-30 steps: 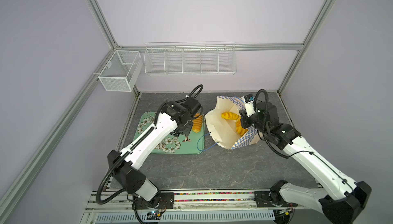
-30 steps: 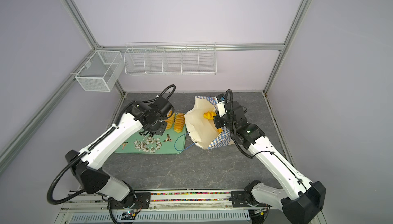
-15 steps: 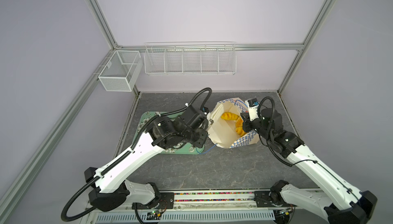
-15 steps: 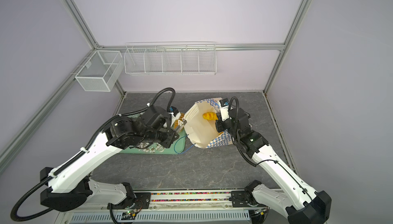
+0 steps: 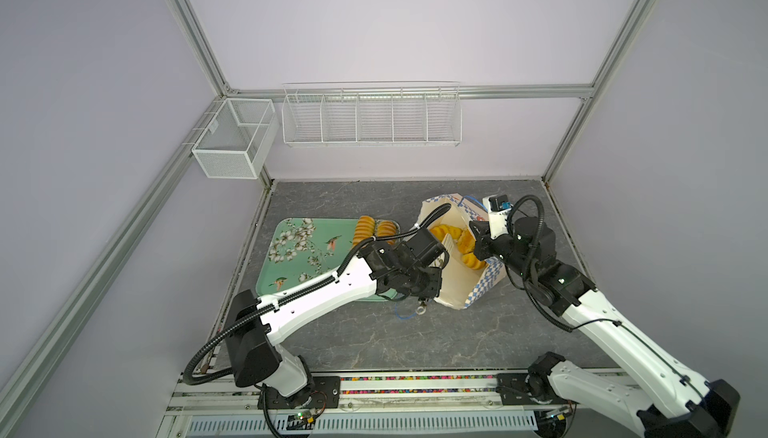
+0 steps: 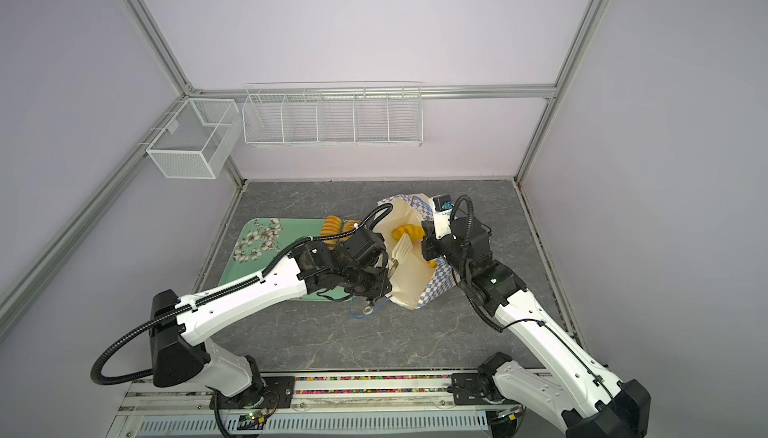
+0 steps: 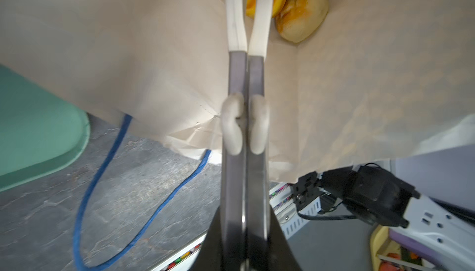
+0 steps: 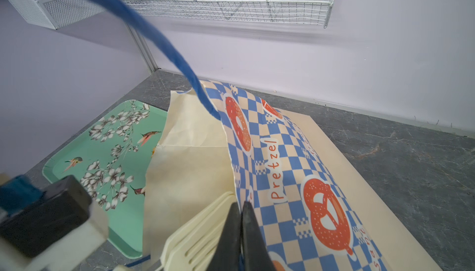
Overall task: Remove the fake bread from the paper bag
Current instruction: 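Insert the tongs into the bag and clamp a round yellow bun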
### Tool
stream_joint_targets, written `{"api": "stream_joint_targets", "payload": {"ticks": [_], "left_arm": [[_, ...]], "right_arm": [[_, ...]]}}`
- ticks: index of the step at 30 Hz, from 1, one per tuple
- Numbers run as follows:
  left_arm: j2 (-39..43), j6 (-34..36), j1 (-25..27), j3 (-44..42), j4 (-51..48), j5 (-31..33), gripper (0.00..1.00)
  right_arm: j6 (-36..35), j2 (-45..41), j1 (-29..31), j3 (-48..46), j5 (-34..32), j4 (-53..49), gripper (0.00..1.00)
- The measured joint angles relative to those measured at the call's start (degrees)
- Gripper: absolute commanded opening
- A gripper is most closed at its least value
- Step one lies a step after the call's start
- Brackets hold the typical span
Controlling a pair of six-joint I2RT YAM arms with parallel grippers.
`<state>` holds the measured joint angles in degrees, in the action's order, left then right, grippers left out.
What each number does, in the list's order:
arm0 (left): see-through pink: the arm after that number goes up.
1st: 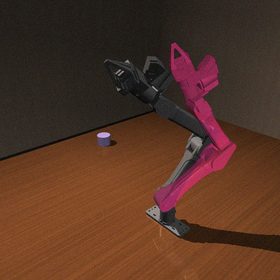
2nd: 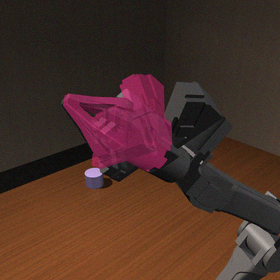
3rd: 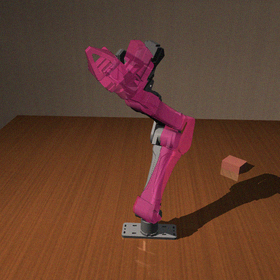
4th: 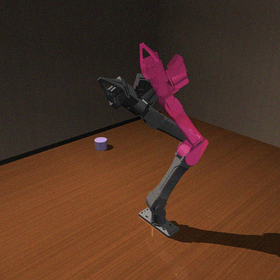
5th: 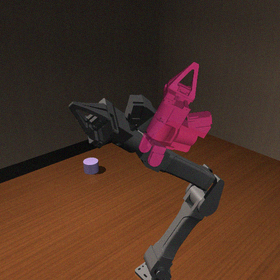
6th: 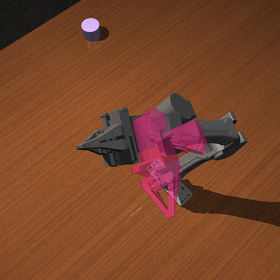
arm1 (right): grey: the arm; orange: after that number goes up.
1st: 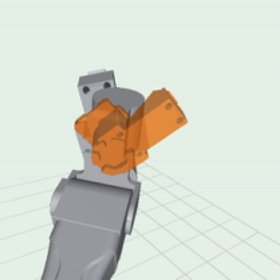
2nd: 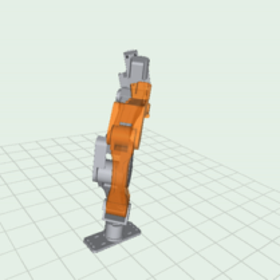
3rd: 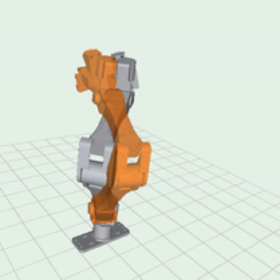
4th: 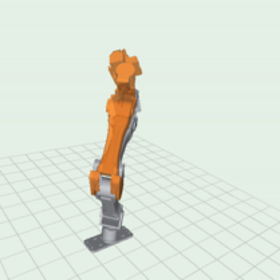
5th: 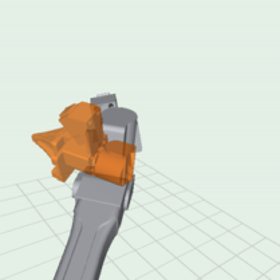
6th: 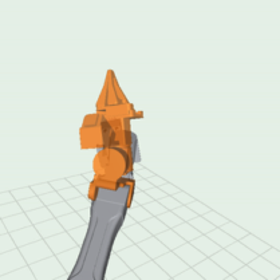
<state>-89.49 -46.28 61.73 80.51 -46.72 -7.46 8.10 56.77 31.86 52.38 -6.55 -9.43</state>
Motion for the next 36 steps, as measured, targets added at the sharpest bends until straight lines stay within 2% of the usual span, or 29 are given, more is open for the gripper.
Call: {"api": "stream_joint_targets", "payload": {"ticks": [8,11,14,20,31,36], "left_arm": [[-4.26,-1.77,-1.81,2.16,0.63,-2.58,0.27],[-5.46,0.83,-2.21,3.98,-1.49,-2.80,0.28],[-6.25,5.75,-2.03,6.99,-4.83,0.46,0.29],[-5.75,16.87,-1.46,7.39,-8.70,6.29,0.28],[-5.92,37.88,4.83,7.67,-12.35,15.72,0.28],[-6.99,45.75,5.03,7.65,-12.44,20.13,0.29]], "right_arm": [[-0.63,-0.68,0.00,-0.26,1.53,0.17,0.07],[-1.57,-1.27,0.00,-0.39,2.01,0.07,0.07],[-2.60,-2.19,-0.02,-0.59,2.43,-0.44,0.07],[-4.04,-4.50,-0.66,-0.68,3.34,-2.78,0.07],[-4.74,-8.46,-1.36,-3.17,4.94,-3.87,0.07],[-4.74,-8.63,-1.40,-3.17,5.86,-5.40,0.07]]}}
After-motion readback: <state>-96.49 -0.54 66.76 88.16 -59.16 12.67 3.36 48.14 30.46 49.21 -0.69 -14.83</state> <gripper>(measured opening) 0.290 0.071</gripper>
